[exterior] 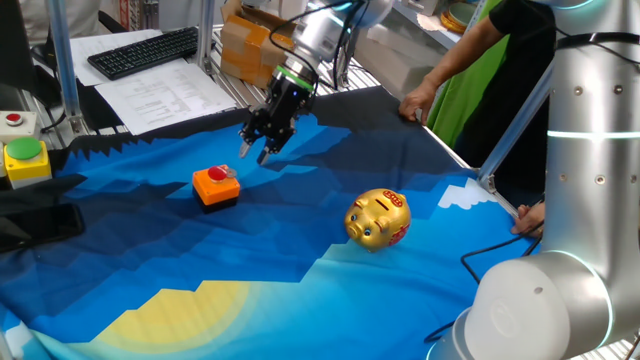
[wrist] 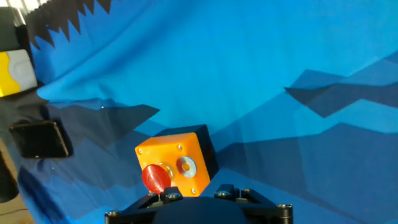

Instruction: Drop coins into a piggy bank

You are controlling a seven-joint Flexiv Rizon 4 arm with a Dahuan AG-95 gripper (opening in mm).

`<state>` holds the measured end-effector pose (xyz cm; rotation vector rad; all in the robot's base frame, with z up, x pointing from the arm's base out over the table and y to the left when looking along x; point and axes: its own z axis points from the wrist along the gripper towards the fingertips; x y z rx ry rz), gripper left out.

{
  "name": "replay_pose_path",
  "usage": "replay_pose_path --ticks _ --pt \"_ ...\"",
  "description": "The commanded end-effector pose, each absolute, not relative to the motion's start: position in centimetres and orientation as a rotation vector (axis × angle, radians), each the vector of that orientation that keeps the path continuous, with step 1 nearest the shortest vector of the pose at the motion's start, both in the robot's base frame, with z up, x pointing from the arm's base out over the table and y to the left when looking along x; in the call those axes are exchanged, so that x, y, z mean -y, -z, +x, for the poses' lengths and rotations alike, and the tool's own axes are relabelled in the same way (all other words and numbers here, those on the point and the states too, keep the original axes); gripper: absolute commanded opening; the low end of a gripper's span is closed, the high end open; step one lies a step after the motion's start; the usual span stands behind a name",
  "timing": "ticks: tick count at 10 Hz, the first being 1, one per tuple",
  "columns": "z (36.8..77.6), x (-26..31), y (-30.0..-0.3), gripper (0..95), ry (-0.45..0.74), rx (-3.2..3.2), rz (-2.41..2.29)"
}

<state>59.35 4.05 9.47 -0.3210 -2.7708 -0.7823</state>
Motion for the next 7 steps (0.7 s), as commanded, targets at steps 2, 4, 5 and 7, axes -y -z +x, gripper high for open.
replay_pose_path --ticks 2,4,5,7 --pt "59.8 -4.3 -8.2 38.0 0.847 2.742 -0.332" --pt "59.9 -4.6 -7.5 38.0 0.876 2.728 -0.339" --pt "59.9 -4.7 -7.4 38.0 0.896 2.714 -0.352" --pt "60.0 -4.9 -7.0 38.0 0.918 2.696 -0.365"
